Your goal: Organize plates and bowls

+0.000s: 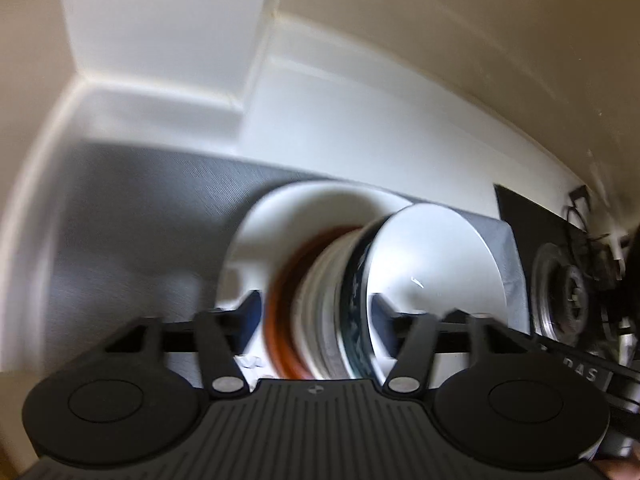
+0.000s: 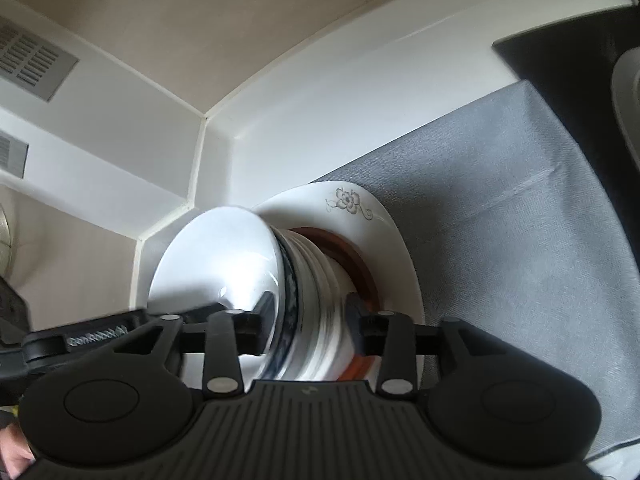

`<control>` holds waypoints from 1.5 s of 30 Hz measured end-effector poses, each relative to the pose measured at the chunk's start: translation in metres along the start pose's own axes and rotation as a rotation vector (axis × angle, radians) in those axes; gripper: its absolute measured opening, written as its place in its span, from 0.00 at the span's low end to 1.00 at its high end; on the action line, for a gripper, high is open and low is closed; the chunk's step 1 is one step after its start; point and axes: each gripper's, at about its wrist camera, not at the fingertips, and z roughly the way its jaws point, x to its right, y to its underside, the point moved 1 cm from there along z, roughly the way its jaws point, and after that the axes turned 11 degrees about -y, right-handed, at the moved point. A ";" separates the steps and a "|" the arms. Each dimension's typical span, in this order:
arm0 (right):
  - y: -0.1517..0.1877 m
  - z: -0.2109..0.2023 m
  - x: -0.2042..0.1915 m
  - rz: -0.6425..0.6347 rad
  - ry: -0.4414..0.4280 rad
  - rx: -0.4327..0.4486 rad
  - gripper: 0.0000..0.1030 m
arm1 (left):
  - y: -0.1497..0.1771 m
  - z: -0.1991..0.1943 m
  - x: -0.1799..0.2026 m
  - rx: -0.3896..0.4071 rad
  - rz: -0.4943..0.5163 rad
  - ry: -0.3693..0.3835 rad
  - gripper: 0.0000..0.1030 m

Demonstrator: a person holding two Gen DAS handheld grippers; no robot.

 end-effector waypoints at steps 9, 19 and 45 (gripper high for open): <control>0.048 -0.105 -0.048 -0.158 0.100 0.096 0.88 | 0.056 -0.143 0.023 0.268 0.031 -0.089 0.99; 0.125 -0.234 -0.116 -0.345 0.169 0.113 0.98 | 0.166 -0.281 0.102 0.284 0.084 -0.192 1.00; 0.215 -0.366 -0.140 -0.398 0.256 0.122 1.00 | 0.285 -0.396 0.152 0.372 0.054 -0.377 1.00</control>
